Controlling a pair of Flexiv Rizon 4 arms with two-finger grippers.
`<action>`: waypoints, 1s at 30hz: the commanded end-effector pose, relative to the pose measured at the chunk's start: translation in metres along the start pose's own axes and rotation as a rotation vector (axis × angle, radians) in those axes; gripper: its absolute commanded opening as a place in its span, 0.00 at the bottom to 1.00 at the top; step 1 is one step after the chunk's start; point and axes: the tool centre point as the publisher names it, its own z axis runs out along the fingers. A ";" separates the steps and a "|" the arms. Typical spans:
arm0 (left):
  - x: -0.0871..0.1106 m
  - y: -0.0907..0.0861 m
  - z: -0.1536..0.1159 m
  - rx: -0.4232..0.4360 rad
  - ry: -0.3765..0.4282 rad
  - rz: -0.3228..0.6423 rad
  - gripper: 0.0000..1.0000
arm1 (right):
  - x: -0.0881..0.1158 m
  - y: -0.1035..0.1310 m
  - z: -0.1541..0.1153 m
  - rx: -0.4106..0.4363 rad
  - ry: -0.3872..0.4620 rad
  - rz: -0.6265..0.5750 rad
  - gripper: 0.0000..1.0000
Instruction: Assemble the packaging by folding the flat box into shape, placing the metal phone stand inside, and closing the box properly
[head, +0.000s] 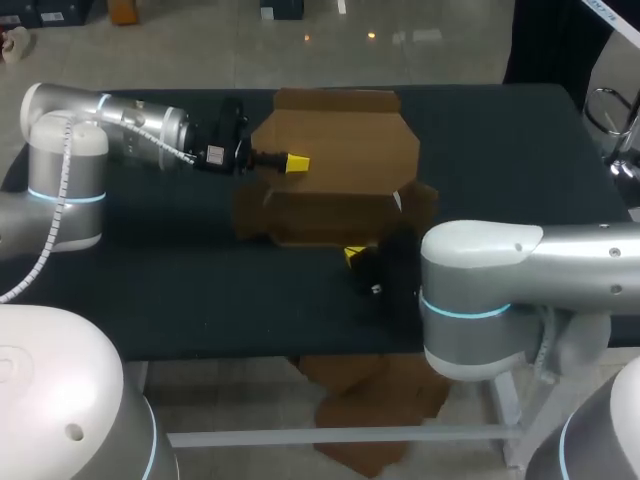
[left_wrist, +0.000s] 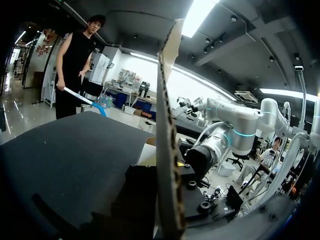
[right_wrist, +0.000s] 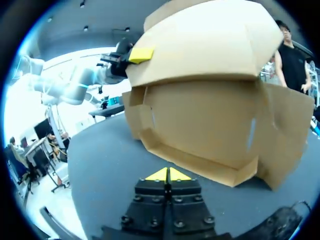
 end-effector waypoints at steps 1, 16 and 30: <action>-0.002 0.003 0.000 -0.003 0.004 0.000 0.00 | -0.005 -0.002 -0.028 0.009 0.076 -0.014 0.00; -0.002 0.003 0.000 -0.003 0.004 0.000 0.00 | -0.008 -0.009 -0.083 0.065 0.145 -0.118 0.00; -0.002 0.003 0.000 -0.003 0.004 0.000 0.00 | -0.028 -0.014 -0.122 0.060 0.174 -0.176 0.00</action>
